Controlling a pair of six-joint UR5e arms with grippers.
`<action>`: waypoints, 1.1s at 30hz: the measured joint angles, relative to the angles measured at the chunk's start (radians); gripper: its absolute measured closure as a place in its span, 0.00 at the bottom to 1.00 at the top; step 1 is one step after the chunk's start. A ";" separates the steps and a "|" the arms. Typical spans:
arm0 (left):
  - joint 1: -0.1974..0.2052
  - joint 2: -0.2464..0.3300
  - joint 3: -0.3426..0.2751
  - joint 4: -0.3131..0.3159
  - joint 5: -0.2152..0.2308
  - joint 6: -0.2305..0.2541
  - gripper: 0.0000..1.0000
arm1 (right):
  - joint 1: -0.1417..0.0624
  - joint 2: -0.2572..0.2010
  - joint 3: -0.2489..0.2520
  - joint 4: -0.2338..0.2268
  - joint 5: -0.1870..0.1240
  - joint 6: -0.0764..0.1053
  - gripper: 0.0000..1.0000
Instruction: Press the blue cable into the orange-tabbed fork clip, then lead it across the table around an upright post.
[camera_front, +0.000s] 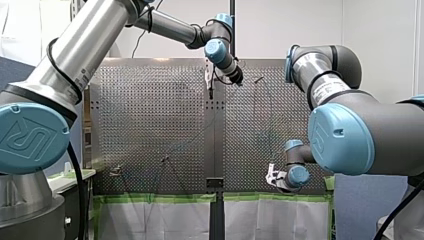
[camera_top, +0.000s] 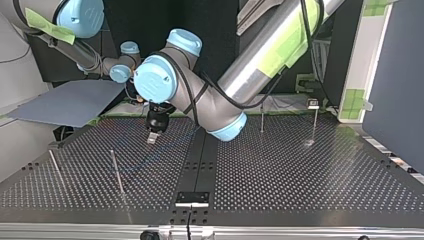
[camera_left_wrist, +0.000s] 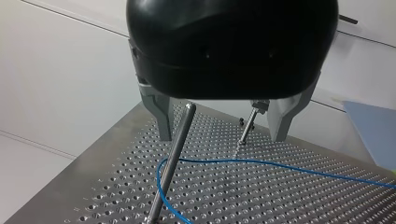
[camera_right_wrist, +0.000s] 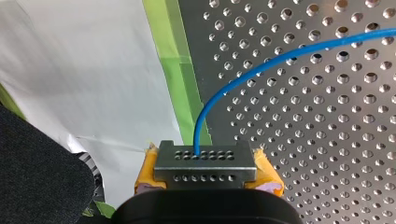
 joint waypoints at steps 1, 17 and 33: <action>0.000 0.000 0.000 0.000 0.000 0.000 0.00 | 0.000 0.000 0.000 0.000 0.000 0.000 1.00; -0.003 0.001 0.000 -0.058 -0.012 0.020 0.00 | 0.001 0.000 -0.004 0.003 -0.002 0.000 1.00; -0.046 0.009 0.000 -0.158 -0.085 0.079 0.00 | 0.001 0.000 -0.004 0.005 -0.002 0.000 1.00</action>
